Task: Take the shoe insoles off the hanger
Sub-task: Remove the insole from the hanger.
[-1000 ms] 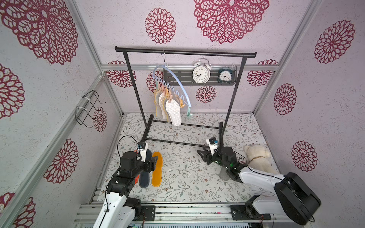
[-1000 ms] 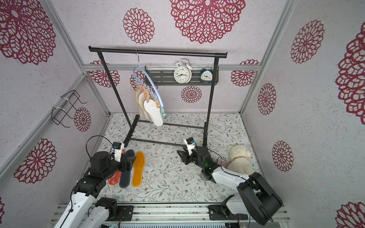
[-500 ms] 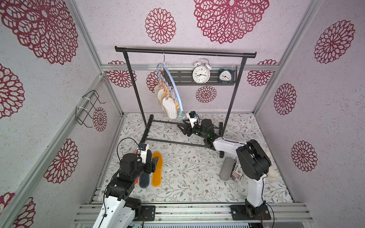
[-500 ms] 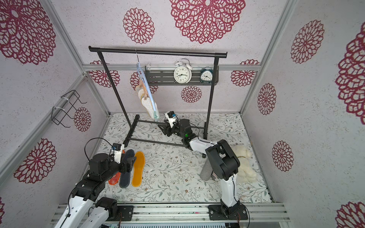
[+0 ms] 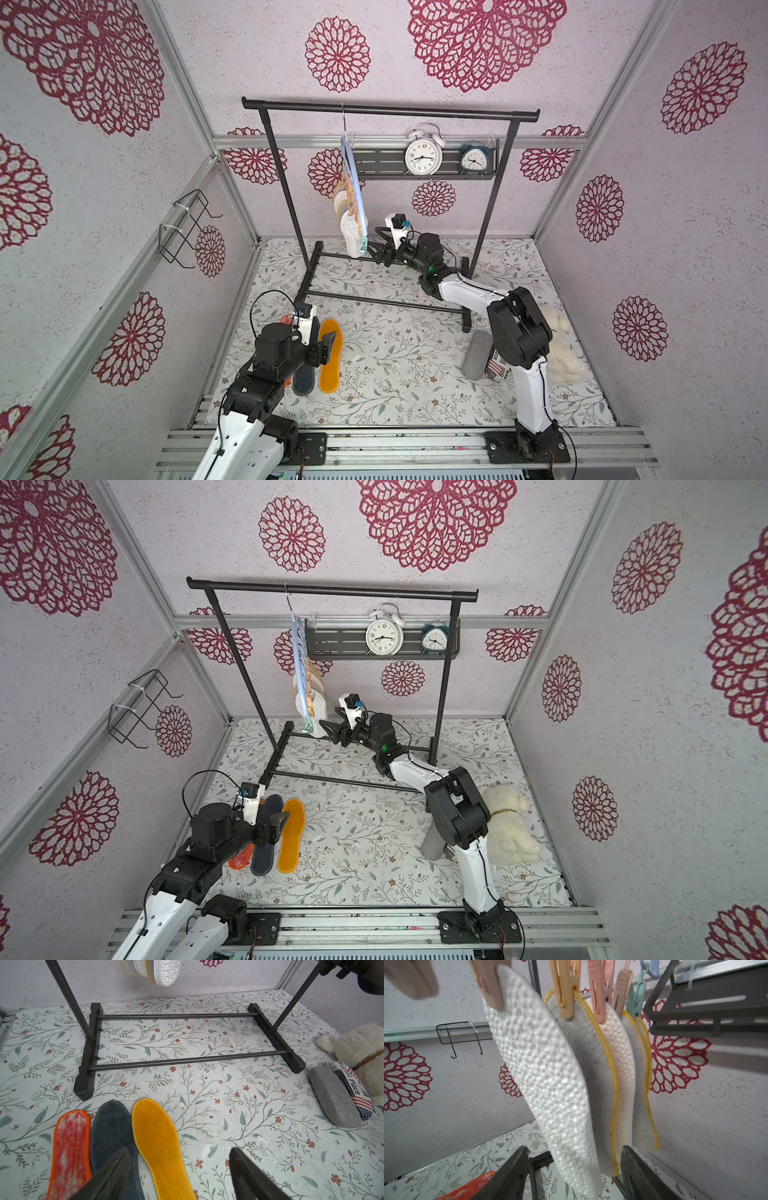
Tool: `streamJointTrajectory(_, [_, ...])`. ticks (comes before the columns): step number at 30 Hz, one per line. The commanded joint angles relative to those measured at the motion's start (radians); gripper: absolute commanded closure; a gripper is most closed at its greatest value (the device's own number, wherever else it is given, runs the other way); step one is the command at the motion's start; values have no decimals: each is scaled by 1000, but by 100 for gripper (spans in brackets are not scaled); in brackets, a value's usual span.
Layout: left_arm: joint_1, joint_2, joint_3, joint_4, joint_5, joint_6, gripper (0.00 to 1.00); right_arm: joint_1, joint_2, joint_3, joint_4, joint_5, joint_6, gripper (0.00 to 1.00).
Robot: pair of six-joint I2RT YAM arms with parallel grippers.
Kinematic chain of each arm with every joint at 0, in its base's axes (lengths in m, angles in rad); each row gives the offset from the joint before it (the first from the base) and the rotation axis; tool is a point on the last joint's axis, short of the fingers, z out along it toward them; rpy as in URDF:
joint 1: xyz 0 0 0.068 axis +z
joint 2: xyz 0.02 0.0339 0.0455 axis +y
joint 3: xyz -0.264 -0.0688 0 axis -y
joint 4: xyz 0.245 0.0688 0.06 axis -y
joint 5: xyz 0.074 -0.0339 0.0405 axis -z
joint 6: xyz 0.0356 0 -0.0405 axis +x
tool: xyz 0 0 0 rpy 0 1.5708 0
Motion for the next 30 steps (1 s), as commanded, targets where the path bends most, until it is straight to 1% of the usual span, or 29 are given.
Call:
streamJointTrajectory(1, [-10, 0, 18, -4, -5, 3, 22, 4, 28, 91, 1, -58, 7, 28])
streamJointTrajectory(6, [-16, 1, 18, -6, -6, 3, 22, 18, 52, 117, 39, -81, 34, 34])
streamJointTrajectory(11, [-22, -6, 18, -10, -15, 3, 22, 31, 67, 126, 53, -133, 48, 46])
streamJointTrajectory(15, [-29, -12, 17, -11, -30, 1, 21, 37, 75, 120, 86, -165, 63, 63])
streamJointTrajectory(18, [-34, -13, 20, -17, -37, 3, 21, 37, 92, 133, 104, -166, 96, 83])
streamJointTrajectory(19, [-36, -15, 19, -18, -38, 3, 21, 37, 98, 143, 102, -163, 100, 85])
streamJointTrajectory(22, [-42, -16, 20, -18, -41, 3, 21, 38, 115, 173, 95, -172, 106, 87])
streamJointTrajectory(26, [-44, -19, 22, -18, -52, 1, 21, 38, 121, 188, 108, -193, 122, 99])
streamJointTrajectory(28, [-44, -23, 25, -17, -52, -4, 21, 35, 121, 188, 121, -220, 150, 100])
streamJointTrajectory(30, [-43, -21, 31, -10, -41, -12, 21, 28, 123, 188, 143, -278, 192, 100])
